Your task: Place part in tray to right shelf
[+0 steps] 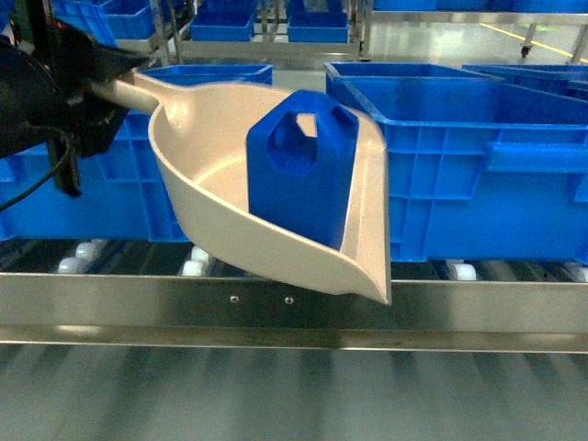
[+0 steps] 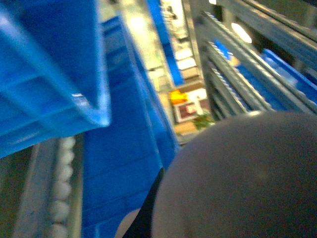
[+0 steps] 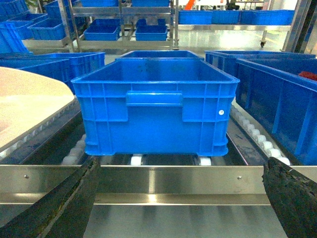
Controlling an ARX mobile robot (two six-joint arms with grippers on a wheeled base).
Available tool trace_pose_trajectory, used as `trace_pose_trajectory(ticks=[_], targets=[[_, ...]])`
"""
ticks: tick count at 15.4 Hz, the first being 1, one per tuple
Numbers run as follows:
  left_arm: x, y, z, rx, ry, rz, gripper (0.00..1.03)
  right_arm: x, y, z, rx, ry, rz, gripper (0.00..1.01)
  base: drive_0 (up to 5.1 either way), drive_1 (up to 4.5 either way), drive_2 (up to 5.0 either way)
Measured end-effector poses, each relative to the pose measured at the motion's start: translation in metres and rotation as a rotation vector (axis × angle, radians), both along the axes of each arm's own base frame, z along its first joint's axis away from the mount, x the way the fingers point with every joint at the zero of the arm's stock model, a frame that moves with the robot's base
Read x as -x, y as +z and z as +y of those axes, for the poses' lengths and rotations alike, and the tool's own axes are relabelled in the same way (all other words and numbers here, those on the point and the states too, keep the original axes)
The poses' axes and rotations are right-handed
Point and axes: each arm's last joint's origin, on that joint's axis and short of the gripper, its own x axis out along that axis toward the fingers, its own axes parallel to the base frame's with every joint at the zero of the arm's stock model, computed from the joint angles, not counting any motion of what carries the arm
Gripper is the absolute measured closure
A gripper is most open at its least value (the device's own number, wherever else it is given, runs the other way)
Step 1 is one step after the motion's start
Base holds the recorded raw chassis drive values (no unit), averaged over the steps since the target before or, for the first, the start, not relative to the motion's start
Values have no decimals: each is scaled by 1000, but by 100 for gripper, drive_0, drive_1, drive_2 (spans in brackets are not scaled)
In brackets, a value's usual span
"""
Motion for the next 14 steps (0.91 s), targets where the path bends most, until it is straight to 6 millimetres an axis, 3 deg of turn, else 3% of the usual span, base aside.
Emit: trace_pose_trajectory(ticks=[8, 12, 14], targets=[[13, 31, 12, 49, 10, -73, 90, 0, 0, 0, 0, 0, 0, 3, 0, 0, 0], [-6, 61, 36, 119, 195, 2, 90, 0, 0, 0, 0, 0, 0, 3, 0, 0, 0], [-20, 89, 65, 120, 372, 5, 90, 0, 0, 0, 0, 0, 0, 3, 0, 0, 0]])
